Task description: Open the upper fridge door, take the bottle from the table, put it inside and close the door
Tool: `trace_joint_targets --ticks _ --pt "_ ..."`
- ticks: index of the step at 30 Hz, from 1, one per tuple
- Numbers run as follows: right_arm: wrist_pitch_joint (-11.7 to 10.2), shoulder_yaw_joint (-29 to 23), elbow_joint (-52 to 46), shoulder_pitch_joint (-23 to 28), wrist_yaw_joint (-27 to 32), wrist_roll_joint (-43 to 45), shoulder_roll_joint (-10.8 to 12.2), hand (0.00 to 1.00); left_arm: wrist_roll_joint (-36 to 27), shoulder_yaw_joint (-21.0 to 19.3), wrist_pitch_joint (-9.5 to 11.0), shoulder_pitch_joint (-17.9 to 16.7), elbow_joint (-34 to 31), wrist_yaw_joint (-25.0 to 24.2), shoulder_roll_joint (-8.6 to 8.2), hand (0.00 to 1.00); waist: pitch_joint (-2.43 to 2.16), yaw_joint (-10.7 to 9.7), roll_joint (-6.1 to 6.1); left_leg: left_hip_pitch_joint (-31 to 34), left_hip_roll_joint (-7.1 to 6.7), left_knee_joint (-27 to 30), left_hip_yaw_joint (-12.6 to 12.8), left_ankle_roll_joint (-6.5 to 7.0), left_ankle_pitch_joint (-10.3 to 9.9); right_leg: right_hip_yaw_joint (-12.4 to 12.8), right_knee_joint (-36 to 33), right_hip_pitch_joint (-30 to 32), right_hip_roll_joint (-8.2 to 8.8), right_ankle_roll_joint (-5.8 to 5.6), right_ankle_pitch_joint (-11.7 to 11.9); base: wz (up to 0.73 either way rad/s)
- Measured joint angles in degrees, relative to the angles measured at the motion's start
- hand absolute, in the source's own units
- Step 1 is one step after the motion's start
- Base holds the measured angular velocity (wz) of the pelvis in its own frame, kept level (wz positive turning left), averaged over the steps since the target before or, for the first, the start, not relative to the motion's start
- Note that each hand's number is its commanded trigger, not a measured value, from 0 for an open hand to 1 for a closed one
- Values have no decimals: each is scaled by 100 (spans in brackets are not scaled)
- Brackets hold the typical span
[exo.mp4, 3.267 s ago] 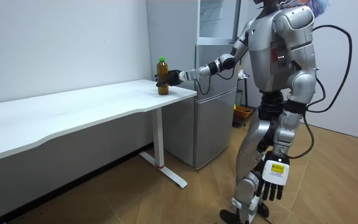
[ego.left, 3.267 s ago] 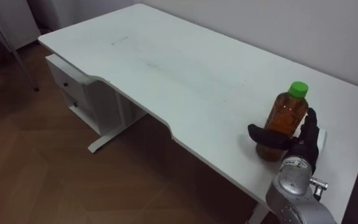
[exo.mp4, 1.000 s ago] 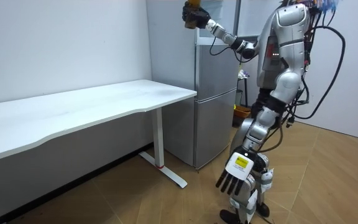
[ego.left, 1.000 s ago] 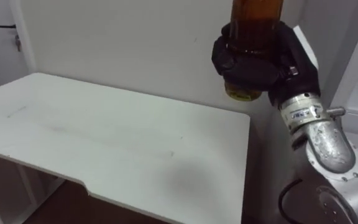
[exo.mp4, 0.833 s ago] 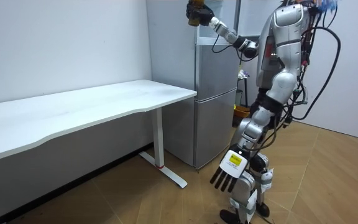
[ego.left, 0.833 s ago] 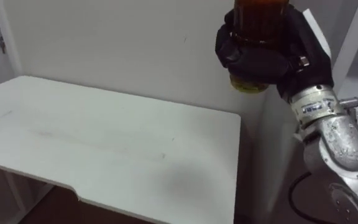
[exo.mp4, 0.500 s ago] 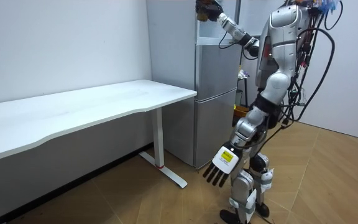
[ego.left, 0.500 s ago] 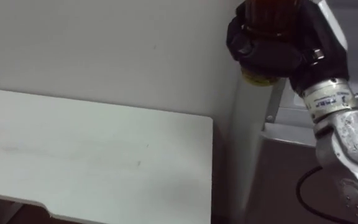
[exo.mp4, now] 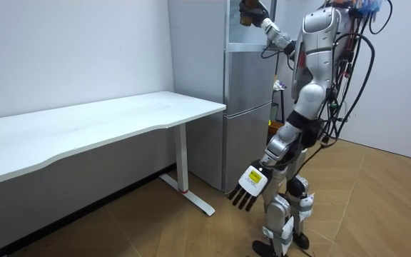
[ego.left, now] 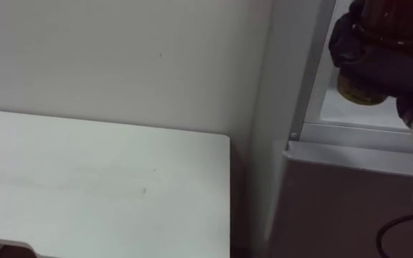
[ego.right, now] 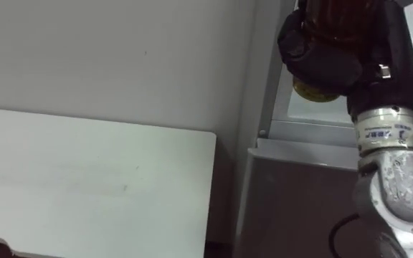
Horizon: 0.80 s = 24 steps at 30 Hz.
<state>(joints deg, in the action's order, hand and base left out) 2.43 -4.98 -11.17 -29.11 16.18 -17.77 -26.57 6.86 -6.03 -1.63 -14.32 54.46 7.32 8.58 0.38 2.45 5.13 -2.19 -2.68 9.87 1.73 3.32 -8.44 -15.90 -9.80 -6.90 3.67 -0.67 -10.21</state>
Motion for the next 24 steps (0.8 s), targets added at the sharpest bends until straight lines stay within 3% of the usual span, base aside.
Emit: trace_joint_targets --ticks 14,20,24 --pt "-1 -371 227 109 456 -392 -90 100 6 -84 1 -25 64 -12 -6 0 -7 -90 -10 -41 20 -11 90 3 -40 19 9 -6 -10 0 0 -3" --pt "1 -377 452 149 514 -721 -90 100 36 -93 -46 -38 63 -9 -6 0 -60 -81 -71 -54 26 -11 111 3 -40 33 4 -10 -10 0 0 -1" --pt "11 -476 953 149 488 -744 -91 100 90 -389 -53 -97 -61 -31 -11 0 -81 -83 -56 -54 31 8 111 2 -40 6 0 -37 -7 0 0 2"
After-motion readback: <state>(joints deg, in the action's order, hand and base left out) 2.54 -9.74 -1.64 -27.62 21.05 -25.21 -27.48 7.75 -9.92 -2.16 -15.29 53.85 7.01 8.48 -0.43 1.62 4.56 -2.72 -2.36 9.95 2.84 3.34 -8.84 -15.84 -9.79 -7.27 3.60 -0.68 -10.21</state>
